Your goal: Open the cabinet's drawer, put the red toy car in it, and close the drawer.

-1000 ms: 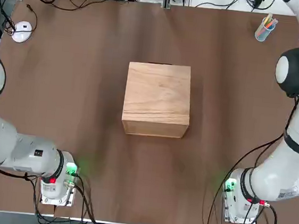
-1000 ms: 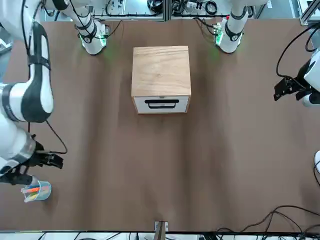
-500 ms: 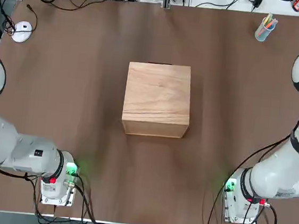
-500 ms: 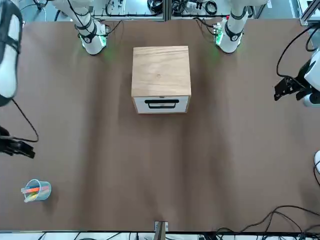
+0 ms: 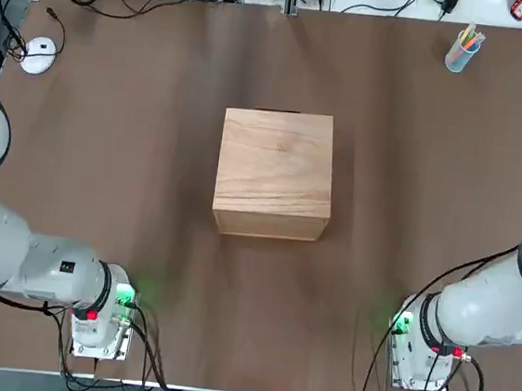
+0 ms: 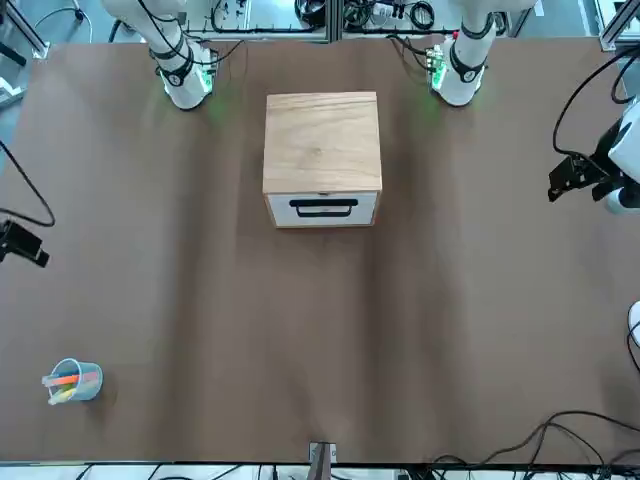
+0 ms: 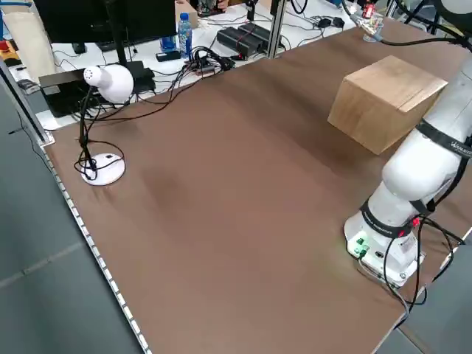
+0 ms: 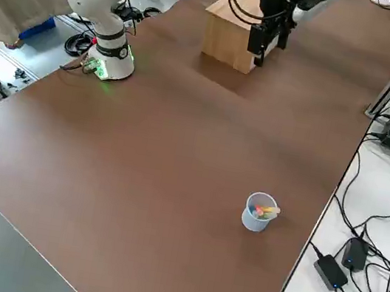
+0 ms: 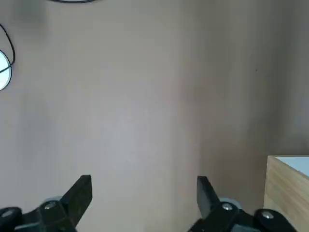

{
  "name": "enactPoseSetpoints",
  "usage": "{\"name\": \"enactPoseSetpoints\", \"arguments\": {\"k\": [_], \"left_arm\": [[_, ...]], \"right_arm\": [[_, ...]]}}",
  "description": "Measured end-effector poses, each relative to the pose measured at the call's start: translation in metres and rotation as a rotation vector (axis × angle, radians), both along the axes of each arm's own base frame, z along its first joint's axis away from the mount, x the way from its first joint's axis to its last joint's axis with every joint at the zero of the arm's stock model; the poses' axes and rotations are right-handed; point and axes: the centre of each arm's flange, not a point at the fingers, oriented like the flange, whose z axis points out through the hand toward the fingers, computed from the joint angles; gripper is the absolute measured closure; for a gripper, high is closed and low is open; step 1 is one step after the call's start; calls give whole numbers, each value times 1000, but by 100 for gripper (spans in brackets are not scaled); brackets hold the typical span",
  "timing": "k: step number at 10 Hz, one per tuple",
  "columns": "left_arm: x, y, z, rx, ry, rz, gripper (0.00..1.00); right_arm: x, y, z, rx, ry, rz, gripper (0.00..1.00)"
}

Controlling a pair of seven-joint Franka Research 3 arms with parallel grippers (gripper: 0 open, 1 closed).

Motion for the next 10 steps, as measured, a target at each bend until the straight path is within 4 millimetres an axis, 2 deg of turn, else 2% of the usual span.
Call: {"name": "enactPoseSetpoints", "arguments": {"k": [2, 4, 6, 10], "left_arm": [[0, 0, 0, 0, 1, 1, 4], [0, 0, -1, 0, 2, 1, 4], [1, 0, -1, 0, 2, 1, 4], [1, -1, -1, -18, 3, 2, 4]], "right_arm": [[-27, 9, 2, 24, 16, 34, 0], [-43, 30, 7, 37, 26, 101, 0], [-48, 40, 6, 36, 39, 117, 0], [-48, 38, 2, 42, 43, 27, 0]]}}
